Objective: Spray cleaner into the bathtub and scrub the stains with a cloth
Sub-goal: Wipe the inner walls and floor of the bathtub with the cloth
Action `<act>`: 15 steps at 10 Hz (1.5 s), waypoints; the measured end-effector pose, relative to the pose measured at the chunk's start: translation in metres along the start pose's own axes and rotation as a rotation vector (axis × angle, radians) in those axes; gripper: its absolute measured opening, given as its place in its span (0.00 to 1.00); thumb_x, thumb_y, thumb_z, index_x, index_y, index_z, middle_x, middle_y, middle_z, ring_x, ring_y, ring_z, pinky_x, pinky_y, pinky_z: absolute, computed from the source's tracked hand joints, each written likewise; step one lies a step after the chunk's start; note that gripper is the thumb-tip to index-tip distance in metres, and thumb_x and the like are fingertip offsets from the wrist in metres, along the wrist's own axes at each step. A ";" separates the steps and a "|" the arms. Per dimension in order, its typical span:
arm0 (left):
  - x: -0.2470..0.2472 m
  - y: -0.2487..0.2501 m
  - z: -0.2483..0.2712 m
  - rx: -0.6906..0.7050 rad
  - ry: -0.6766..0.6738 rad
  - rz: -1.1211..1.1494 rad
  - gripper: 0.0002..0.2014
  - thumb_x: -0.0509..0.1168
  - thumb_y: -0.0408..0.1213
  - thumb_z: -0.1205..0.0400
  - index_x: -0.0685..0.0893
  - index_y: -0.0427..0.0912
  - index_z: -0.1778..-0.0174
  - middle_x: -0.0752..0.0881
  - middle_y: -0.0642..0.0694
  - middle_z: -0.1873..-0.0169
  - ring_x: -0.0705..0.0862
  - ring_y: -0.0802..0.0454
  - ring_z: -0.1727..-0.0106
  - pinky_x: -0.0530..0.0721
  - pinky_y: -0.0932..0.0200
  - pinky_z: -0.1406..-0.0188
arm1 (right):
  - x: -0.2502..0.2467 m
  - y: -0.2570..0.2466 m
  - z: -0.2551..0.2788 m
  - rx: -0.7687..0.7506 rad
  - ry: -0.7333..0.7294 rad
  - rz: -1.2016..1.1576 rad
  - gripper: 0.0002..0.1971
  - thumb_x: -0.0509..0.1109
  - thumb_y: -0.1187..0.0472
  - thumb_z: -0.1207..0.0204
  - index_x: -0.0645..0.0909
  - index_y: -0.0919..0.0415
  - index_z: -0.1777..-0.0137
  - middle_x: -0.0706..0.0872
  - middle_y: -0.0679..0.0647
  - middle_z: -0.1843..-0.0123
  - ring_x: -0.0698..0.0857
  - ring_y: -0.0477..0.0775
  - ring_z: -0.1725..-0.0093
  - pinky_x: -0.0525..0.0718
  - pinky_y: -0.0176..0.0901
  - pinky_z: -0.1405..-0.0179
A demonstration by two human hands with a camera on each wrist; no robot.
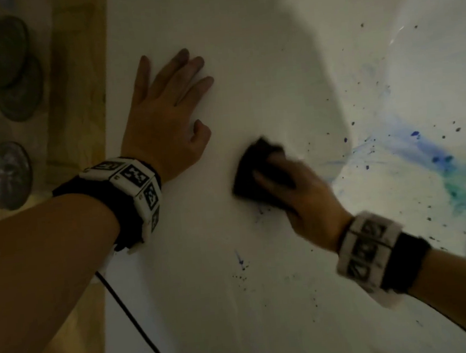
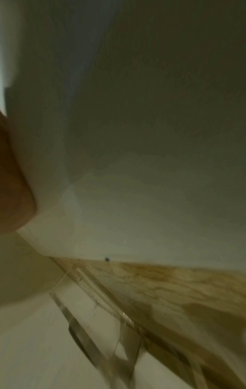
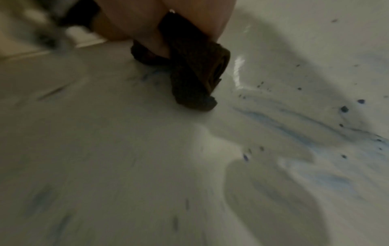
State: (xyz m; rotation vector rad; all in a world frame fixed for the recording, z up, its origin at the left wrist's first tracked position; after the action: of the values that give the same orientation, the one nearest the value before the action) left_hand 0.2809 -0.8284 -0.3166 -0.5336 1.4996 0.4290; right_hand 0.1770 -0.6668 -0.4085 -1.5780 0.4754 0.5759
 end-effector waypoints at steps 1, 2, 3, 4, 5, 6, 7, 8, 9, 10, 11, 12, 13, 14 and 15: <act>-0.001 0.001 -0.001 -0.004 0.002 -0.011 0.26 0.57 0.37 0.26 0.78 0.37 0.31 0.74 0.40 0.27 0.67 0.43 0.23 0.54 0.33 0.24 | 0.015 0.006 0.051 -0.127 -0.250 0.031 0.41 0.78 0.81 0.47 0.76 0.58 0.31 0.72 0.61 0.32 0.85 0.64 0.46 0.88 0.50 0.51; -0.001 0.002 -0.001 0.000 -0.007 -0.014 0.25 0.57 0.36 0.25 0.77 0.37 0.30 0.73 0.40 0.26 0.66 0.43 0.23 0.53 0.33 0.24 | -0.014 0.025 0.059 0.028 -0.149 -0.069 0.32 0.73 0.82 0.41 0.81 0.62 0.35 0.81 0.64 0.37 0.84 0.69 0.43 0.85 0.55 0.49; 0.000 0.001 -0.001 -0.003 -0.015 -0.020 0.25 0.57 0.37 0.25 0.77 0.37 0.30 0.72 0.41 0.26 0.65 0.43 0.22 0.53 0.33 0.23 | -0.043 0.024 0.055 0.220 0.170 -0.432 0.21 0.67 0.70 0.28 0.79 0.50 0.38 0.84 0.62 0.48 0.86 0.63 0.56 0.82 0.34 0.62; -0.001 0.001 -0.001 -0.001 0.001 -0.020 0.25 0.56 0.37 0.25 0.77 0.37 0.30 0.72 0.41 0.26 0.66 0.43 0.22 0.53 0.33 0.23 | -0.023 -0.025 0.055 0.166 0.108 -0.189 0.24 0.61 0.54 0.27 0.69 0.47 0.30 0.67 0.59 0.32 0.78 0.57 0.43 0.81 0.37 0.42; 0.000 0.001 0.000 -0.006 0.002 -0.029 0.26 0.56 0.37 0.25 0.77 0.38 0.30 0.72 0.41 0.26 0.65 0.44 0.22 0.53 0.33 0.23 | 0.025 -0.074 0.059 0.060 -0.040 -0.035 0.26 0.58 0.45 0.25 0.67 0.53 0.28 0.66 0.56 0.32 0.71 0.54 0.39 0.83 0.41 0.41; 0.000 0.000 0.000 0.002 0.009 -0.035 0.26 0.56 0.38 0.25 0.77 0.38 0.31 0.72 0.41 0.26 0.66 0.43 0.22 0.54 0.33 0.23 | 0.046 -0.083 0.050 0.030 0.039 0.086 0.27 0.69 0.53 0.28 0.68 0.54 0.30 0.68 0.55 0.34 0.71 0.55 0.46 0.89 0.47 0.59; 0.000 0.000 -0.001 0.011 0.010 -0.039 0.25 0.57 0.37 0.26 0.77 0.37 0.31 0.73 0.41 0.26 0.66 0.43 0.23 0.54 0.33 0.24 | 0.045 -0.074 0.042 -0.021 0.110 0.107 0.29 0.70 0.60 0.32 0.69 0.54 0.29 0.68 0.58 0.35 0.73 0.58 0.49 0.87 0.48 0.62; 0.001 0.000 -0.001 0.005 0.006 -0.038 0.25 0.57 0.38 0.25 0.77 0.37 0.30 0.72 0.41 0.26 0.66 0.43 0.22 0.53 0.33 0.23 | 0.033 -0.040 0.025 0.175 0.215 0.108 0.20 0.63 0.52 0.24 0.70 0.48 0.31 0.73 0.56 0.35 0.82 0.61 0.45 0.87 0.52 0.48; 0.000 0.000 0.000 0.006 0.016 -0.034 0.25 0.57 0.37 0.25 0.77 0.37 0.31 0.73 0.40 0.26 0.66 0.42 0.22 0.53 0.32 0.24 | 0.013 0.017 0.003 0.491 0.290 -0.091 0.20 0.66 0.48 0.22 0.73 0.45 0.30 0.76 0.52 0.32 0.80 0.59 0.37 0.76 0.50 0.32; 0.000 0.000 0.000 0.008 0.022 -0.032 0.25 0.57 0.37 0.25 0.78 0.37 0.31 0.73 0.40 0.26 0.66 0.42 0.22 0.54 0.33 0.23 | -0.008 0.039 -0.004 0.711 0.279 -0.184 0.24 0.66 0.59 0.21 0.71 0.51 0.25 0.67 0.58 0.27 0.76 0.60 0.35 0.70 0.38 0.34; 0.000 0.000 0.000 0.005 0.020 -0.023 0.25 0.58 0.37 0.25 0.78 0.37 0.31 0.73 0.41 0.26 0.66 0.43 0.22 0.54 0.33 0.23 | -0.004 0.003 0.013 0.549 0.321 -0.481 0.19 0.68 0.54 0.24 0.72 0.43 0.34 0.76 0.49 0.35 0.83 0.52 0.46 0.81 0.40 0.44; 0.000 0.000 -0.001 0.007 0.026 -0.029 0.25 0.57 0.37 0.26 0.78 0.37 0.32 0.73 0.41 0.27 0.67 0.43 0.23 0.55 0.32 0.24 | 0.033 -0.069 0.062 0.306 0.024 -0.399 0.22 0.65 0.57 0.25 0.71 0.43 0.32 0.71 0.33 0.37 0.77 0.35 0.43 0.70 0.19 0.41; 0.000 -0.001 0.000 0.008 0.036 -0.032 0.25 0.57 0.37 0.26 0.78 0.37 0.32 0.73 0.41 0.27 0.67 0.43 0.23 0.54 0.33 0.23 | 0.086 -0.108 0.108 0.317 -0.207 -0.087 0.16 0.43 0.49 0.17 0.68 0.32 0.37 0.69 0.32 0.44 0.78 0.24 0.49 0.64 0.08 0.48; 0.001 0.000 0.000 0.008 0.023 -0.028 0.25 0.57 0.37 0.26 0.78 0.38 0.31 0.73 0.41 0.26 0.66 0.44 0.23 0.53 0.35 0.23 | 0.085 -0.108 0.086 0.375 -0.126 -0.110 0.14 0.41 0.44 0.16 0.65 0.31 0.37 0.71 0.35 0.43 0.80 0.26 0.47 0.68 0.13 0.49; 0.001 -0.001 -0.001 0.008 0.016 -0.033 0.25 0.57 0.37 0.26 0.78 0.37 0.32 0.73 0.41 0.26 0.66 0.43 0.23 0.52 0.34 0.23 | 0.067 -0.089 0.070 0.356 0.064 -0.133 0.29 0.64 0.56 0.32 0.65 0.40 0.29 0.70 0.44 0.37 0.84 0.41 0.45 0.74 0.18 0.51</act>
State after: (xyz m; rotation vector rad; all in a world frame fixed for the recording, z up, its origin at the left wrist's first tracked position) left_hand 0.2801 -0.8298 -0.3172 -0.5556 1.5054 0.3934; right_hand 0.2785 -0.5870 -0.3832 -1.2785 0.4877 0.3191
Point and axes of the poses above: each hand's wrist, its own z-axis away from the middle knuckle, its own x-axis out of the palm, y = z × x, the point moved 5 cm from there along -z, towards the middle knuckle
